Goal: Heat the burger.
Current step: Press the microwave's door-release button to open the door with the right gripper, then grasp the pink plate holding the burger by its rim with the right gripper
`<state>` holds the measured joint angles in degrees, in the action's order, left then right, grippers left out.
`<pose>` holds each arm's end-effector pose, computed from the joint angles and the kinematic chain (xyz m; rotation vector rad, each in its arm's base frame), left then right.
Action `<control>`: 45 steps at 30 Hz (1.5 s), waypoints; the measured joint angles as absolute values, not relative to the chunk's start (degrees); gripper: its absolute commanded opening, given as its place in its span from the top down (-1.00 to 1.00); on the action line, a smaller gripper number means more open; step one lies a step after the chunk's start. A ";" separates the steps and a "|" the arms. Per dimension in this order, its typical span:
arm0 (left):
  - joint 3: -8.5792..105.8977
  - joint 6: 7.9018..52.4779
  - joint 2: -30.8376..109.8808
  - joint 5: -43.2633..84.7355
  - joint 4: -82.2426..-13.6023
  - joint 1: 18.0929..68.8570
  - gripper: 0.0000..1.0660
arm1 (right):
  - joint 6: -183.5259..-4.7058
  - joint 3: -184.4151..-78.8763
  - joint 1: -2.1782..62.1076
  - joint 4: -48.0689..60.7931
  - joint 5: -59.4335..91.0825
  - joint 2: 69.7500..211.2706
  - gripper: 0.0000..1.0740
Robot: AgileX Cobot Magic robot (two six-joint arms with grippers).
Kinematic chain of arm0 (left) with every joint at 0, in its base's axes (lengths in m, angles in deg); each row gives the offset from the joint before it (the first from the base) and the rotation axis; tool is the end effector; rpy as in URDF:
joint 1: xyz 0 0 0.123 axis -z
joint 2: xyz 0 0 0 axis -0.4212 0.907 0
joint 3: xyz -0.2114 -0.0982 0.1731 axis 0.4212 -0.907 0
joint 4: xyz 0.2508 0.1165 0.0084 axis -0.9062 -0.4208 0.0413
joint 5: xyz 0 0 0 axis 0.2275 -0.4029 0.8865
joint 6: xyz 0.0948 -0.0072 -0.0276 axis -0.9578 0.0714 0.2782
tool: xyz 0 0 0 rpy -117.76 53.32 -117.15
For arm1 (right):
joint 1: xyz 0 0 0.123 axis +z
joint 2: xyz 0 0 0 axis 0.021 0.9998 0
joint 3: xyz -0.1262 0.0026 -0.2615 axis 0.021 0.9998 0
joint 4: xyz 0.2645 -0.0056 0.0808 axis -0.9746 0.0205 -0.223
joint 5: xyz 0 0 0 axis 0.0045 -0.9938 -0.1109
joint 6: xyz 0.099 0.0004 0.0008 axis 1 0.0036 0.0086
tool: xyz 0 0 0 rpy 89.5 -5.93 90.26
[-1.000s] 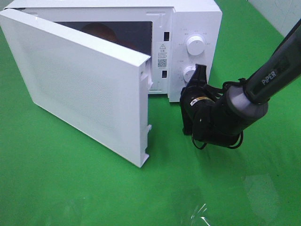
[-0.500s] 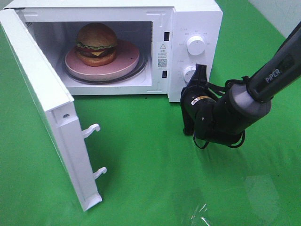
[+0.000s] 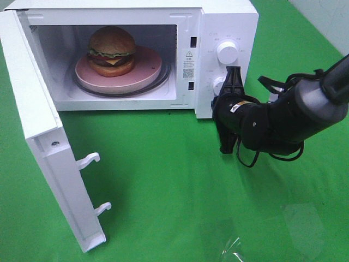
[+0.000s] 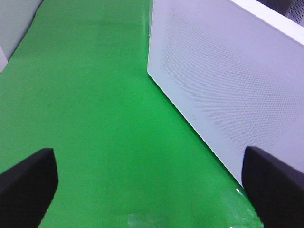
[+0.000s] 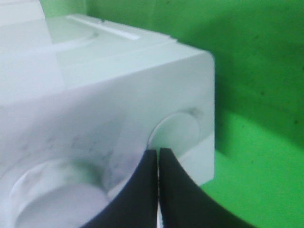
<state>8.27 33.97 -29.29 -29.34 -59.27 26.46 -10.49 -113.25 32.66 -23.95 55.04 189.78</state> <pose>0.0148 -0.0053 0.2918 0.0313 2.0240 -0.0850 0.3531 0.1761 0.0810 1.4544 1.6197 1.1121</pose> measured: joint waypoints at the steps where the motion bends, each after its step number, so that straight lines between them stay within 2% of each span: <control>1: 8.27 33.97 -29.29 -29.34 -59.27 26.46 -0.83 | -11.64 -113.02 32.66 -23.55 53.95 188.98 1.00; 6: 8.27 33.97 -29.29 -29.34 -59.27 26.46 -0.83 | -22.87 -112.22 32.66 -19.99 44.39 184.80 1.00; 11: 8.27 33.97 -29.29 -29.34 -59.27 26.46 -0.83 | -26.13 -112.22 32.66 -16.90 40.38 182.22 0.99; 19: 8.27 33.97 -29.29 -29.34 -59.27 26.46 -0.83 | -35.87 -112.17 32.66 -2.52 28.11 175.06 0.94; 24: 8.27 33.97 -29.29 -29.34 -59.27 26.46 -0.83 | -41.95 -112.17 32.66 2.81 19.75 171.68 0.92; 45: 8.27 33.97 -29.29 -29.34 -59.27 26.46 -0.83 | -82.17 -115.66 32.66 4.01 -17.03 164.23 0.82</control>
<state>8.27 33.97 -29.29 -29.34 -59.27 26.46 -82.17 -115.66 32.66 4.01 -17.03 164.23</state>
